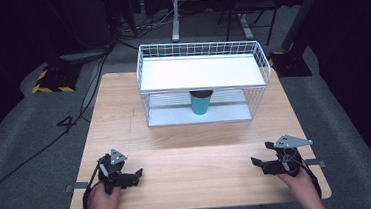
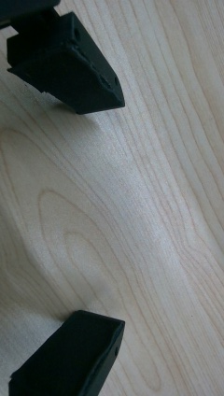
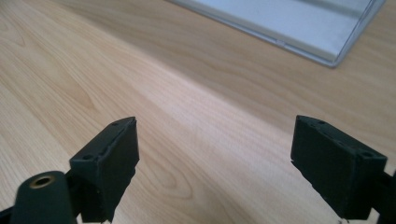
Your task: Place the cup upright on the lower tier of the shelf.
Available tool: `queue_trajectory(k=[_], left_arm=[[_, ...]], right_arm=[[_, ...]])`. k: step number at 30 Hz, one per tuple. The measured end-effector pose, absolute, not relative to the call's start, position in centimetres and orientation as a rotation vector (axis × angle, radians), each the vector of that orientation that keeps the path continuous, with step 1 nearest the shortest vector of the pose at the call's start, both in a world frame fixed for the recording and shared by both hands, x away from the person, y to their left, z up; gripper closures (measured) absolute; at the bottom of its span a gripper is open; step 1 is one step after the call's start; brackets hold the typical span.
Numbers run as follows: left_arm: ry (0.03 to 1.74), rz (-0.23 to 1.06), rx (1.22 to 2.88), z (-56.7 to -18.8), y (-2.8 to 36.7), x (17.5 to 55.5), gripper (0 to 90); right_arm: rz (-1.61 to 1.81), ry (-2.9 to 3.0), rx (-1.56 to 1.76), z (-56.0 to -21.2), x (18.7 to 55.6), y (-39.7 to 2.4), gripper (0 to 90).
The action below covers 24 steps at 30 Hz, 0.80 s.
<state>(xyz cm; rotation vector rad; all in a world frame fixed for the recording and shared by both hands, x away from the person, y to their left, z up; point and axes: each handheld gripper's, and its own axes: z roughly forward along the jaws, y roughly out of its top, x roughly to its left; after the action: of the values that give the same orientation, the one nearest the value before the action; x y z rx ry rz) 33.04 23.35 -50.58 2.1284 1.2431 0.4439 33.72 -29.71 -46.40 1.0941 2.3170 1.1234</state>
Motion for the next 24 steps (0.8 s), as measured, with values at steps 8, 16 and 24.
queue_trajectory(k=[8,16,24], left_arm=[[1.244,0.443,2.127,-50.6,23.3,33.0,0.0],[1.241,0.441,2.128,-50.6,23.3,33.1,0.1],[1.241,0.441,2.129,-50.6,23.3,33.1,0.1]], right_arm=[[1.058,2.331,1.130,-48.8,33.3,-30.0,15.5],[1.004,2.294,1.100,-50.0,33.0,-29.6,15.4],[1.004,2.312,1.120,-50.5,33.2,-29.2,14.3]])
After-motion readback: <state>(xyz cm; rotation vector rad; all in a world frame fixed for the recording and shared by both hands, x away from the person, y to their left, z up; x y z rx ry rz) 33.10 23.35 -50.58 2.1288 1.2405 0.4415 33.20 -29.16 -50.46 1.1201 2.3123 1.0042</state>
